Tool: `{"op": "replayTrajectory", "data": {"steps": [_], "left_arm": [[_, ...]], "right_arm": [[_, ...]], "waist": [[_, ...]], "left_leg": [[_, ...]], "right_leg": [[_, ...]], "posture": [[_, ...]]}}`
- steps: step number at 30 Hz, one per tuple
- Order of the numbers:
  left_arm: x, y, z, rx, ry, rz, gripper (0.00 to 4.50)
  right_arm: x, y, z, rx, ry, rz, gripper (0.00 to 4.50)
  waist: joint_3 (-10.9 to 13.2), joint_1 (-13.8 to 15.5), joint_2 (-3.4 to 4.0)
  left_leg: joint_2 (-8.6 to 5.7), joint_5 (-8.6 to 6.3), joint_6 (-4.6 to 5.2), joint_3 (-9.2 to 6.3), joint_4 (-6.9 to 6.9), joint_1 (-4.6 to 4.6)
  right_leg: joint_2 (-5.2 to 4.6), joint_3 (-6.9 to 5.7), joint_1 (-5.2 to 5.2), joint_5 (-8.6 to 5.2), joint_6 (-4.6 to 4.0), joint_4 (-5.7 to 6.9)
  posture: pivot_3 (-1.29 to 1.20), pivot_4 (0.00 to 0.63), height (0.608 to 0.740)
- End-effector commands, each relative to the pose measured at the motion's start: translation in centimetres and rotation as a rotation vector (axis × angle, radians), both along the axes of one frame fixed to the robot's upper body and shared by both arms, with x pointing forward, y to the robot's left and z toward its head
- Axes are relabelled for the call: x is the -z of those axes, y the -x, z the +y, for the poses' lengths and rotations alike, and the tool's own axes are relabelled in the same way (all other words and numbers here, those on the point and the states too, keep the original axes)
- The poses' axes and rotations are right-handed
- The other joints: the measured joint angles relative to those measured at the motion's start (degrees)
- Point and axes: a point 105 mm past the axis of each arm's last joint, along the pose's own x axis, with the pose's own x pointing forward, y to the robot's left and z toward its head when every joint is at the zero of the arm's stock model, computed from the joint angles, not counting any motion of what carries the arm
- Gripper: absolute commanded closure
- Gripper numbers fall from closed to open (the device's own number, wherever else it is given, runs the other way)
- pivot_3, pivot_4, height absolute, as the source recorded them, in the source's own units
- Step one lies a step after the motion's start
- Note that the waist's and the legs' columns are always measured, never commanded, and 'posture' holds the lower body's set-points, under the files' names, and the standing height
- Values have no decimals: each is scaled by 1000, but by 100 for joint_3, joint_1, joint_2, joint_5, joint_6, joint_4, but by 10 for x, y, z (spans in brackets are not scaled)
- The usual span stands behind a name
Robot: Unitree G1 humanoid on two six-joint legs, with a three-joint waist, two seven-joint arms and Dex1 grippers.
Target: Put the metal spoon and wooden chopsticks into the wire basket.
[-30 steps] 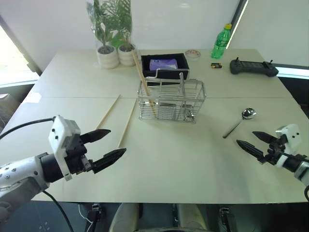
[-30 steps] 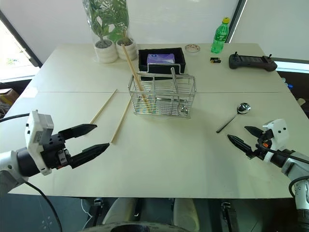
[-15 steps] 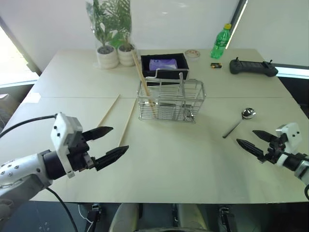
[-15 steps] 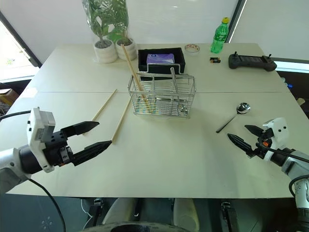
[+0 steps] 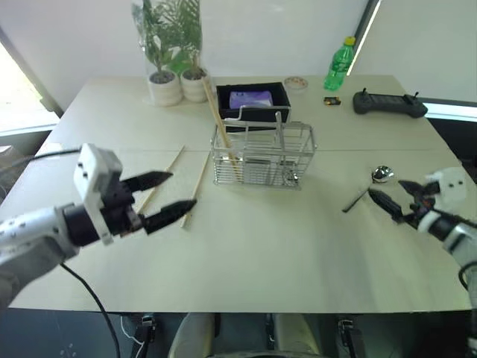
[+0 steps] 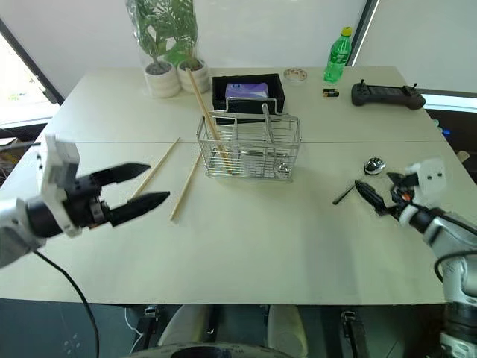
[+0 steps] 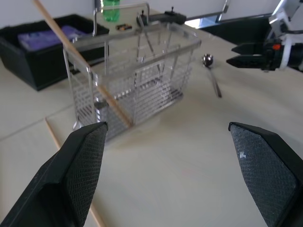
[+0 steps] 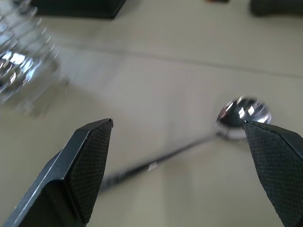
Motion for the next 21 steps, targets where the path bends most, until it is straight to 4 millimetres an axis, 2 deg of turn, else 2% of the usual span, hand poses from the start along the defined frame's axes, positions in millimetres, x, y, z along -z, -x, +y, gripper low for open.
{"op": "replayTrajectory", "data": {"steps": [1,4,7,12,16,21], "left_arm": [[-18,-7,-7,11,23,-22,176],[-29,-10,-14,28,50,-37,176],[-29,-14,-17,22,43,-40,176],[-30,-14,-24,35,34,-45,176],[-39,-4,-40,132,43,-51,176],[-47,2,-57,235,25,-86,176]], "right_arm": [[-22,-12,8,167,-22,-30,0],[-27,-19,20,263,-58,-9,0],[-27,-23,29,385,-55,35,0],[-19,-17,17,598,-109,132,0],[-14,-12,9,656,-74,176,0],[4,-11,6,670,-114,244,0]], "waist": [[0,1,-1],[0,5,-2],[0,3,-1],[0,18,-2],[0,6,-3],[0,-70,-2]], "left_leg": [[-3,0,0,-1,-4,-2],[-4,0,0,-6,-15,-8],[-6,0,-1,-7,-24,-8],[-8,2,-1,-8,-22,-8],[-9,2,-2,-10,-10,-9],[-8,3,-1,-7,-11,-3]], "right_leg": [[0,0,-4,0,0,0],[5,-1,-14,0,0,-2],[5,-1,-17,0,1,-3],[7,-1,-17,1,1,-1],[9,-3,-12,1,0,-1],[13,-2,-10,1,1,6]], "posture": [[0,150,714],[0,150,714],[0,150,714],[0,150,714],[0,150,714],[0,150,714]]}}
